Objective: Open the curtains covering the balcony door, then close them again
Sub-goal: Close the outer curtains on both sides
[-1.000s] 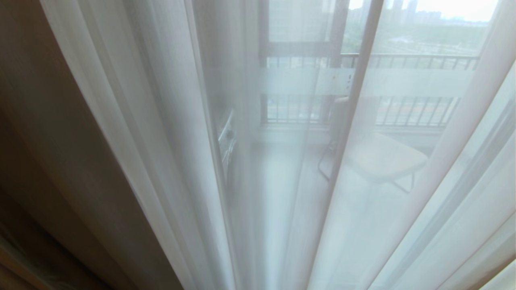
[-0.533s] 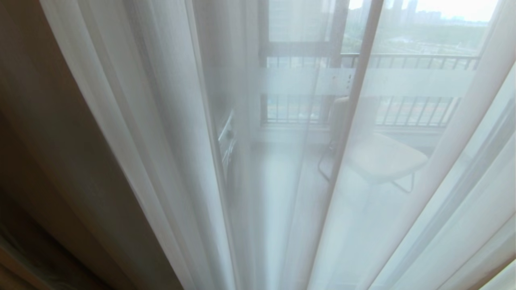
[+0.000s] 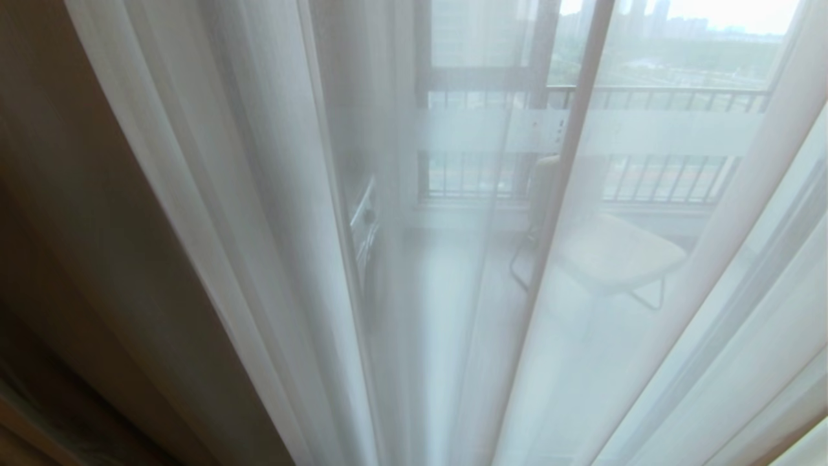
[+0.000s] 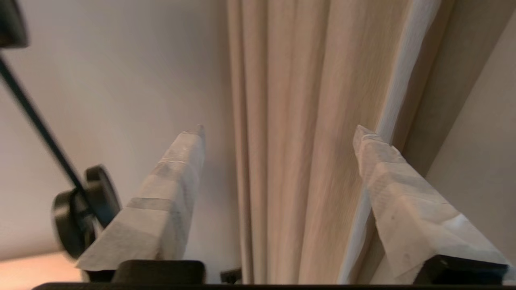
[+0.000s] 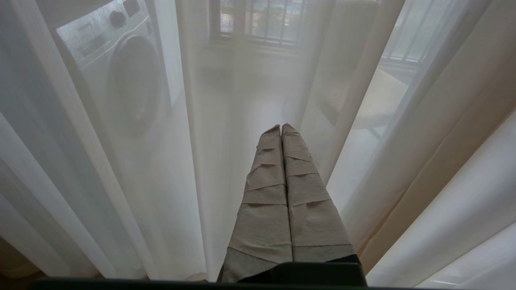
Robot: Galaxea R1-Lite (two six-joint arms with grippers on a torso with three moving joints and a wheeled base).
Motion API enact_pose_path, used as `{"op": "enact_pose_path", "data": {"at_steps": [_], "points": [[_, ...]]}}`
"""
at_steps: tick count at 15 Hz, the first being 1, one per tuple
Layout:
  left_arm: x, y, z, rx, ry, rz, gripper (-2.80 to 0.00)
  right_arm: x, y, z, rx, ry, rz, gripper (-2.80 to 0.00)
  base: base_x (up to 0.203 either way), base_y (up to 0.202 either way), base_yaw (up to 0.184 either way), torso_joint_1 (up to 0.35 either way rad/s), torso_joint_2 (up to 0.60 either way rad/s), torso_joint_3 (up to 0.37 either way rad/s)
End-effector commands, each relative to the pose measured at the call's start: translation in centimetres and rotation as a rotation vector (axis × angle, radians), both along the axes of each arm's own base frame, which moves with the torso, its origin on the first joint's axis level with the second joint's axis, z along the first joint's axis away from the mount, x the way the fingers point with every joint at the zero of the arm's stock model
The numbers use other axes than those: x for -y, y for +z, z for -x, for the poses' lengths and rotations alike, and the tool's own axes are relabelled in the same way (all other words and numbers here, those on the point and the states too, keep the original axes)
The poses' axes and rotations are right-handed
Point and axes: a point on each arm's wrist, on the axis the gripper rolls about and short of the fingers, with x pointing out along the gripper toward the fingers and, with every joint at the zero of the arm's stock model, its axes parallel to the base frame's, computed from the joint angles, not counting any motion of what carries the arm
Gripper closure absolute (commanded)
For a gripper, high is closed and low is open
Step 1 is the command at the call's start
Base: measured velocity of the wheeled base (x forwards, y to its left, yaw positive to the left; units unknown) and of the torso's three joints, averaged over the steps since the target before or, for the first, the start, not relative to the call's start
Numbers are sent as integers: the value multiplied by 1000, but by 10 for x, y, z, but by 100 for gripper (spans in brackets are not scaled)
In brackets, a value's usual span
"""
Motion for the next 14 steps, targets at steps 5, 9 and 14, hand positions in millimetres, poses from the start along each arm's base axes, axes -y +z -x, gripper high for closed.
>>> {"op": "enact_pose_path", "data": {"at_steps": [5,9,14], "points": [[-55,-13,-40,16,-88,-13,-280,0,0,0,-1,1,2,0,0,0,0,0,0,0],[-71,-13,-57,48,-194,-14,-280,0,0,0,-1,1,0,0,0,0,0,0,0,0],[-88,-9,-73,67,-216,-39,-280,0,0,0,1,1,2,0,0,0,0,0,0,0]]}}
